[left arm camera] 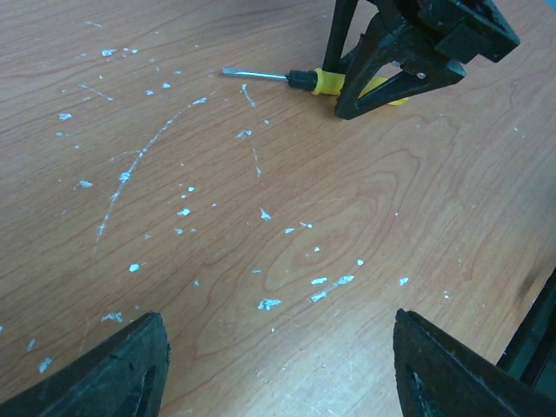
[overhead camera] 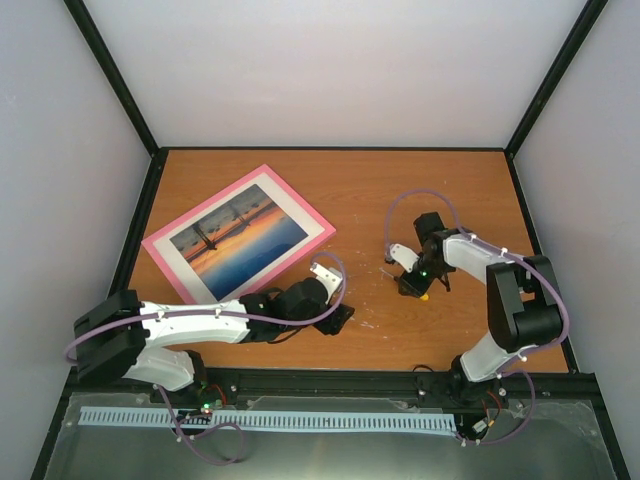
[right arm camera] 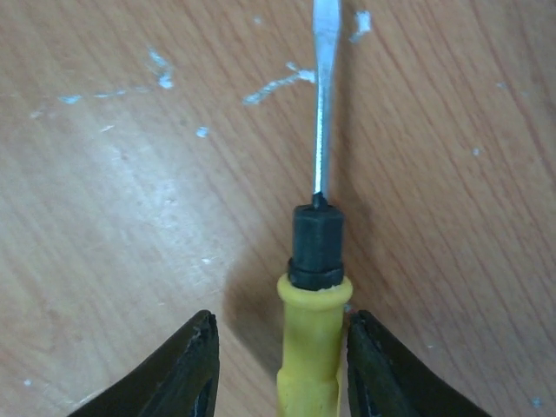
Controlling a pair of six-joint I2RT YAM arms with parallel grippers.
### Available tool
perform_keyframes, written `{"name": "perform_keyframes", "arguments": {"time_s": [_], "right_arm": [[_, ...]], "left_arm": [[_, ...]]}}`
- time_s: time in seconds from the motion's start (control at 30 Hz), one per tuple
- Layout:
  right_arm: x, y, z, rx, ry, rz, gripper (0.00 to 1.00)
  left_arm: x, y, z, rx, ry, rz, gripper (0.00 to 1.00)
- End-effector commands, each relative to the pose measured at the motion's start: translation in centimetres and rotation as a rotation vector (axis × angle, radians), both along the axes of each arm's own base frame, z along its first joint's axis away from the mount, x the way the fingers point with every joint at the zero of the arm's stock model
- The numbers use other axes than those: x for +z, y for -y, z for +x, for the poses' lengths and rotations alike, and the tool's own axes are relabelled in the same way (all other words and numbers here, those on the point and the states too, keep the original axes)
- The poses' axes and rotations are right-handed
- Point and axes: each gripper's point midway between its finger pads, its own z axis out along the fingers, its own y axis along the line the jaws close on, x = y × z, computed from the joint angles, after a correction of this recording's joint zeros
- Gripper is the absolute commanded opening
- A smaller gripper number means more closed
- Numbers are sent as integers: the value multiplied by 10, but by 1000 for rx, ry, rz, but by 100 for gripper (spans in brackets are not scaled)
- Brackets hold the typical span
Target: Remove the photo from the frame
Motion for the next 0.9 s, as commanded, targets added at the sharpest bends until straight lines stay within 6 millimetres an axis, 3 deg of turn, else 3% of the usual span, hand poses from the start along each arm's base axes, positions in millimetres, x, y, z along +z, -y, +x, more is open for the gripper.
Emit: {"name": "perform_keyframes", "arguments": {"time_s": [0.0, 0.13, 0.23, 0.37, 0.53, 0.73, 0.87], "right_arm": [[-5, 7, 17, -41, 41, -68, 39], [-10, 16, 25, -83, 64, -119, 35], [-11, 21, 29, -113, 68, -148, 24], [-8, 31, 22, -120, 82, -183, 18], [-1, 66, 12, -188, 78, -203, 15], [4, 121, -7, -290, 62, -204, 15], [1, 143, -21, -338, 38, -203, 15]], "left_arm": [[10, -3, 7, 53, 9, -37, 70], [8, -5, 8, 62, 6, -34, 71], [7, -7, 9, 71, 6, -33, 71], [7, -11, 12, 94, 9, -35, 71], [7, -11, 14, 76, -6, -76, 73], [1, -9, 20, 78, 2, -61, 74], [-5, -8, 23, 80, -4, -45, 74]]}}
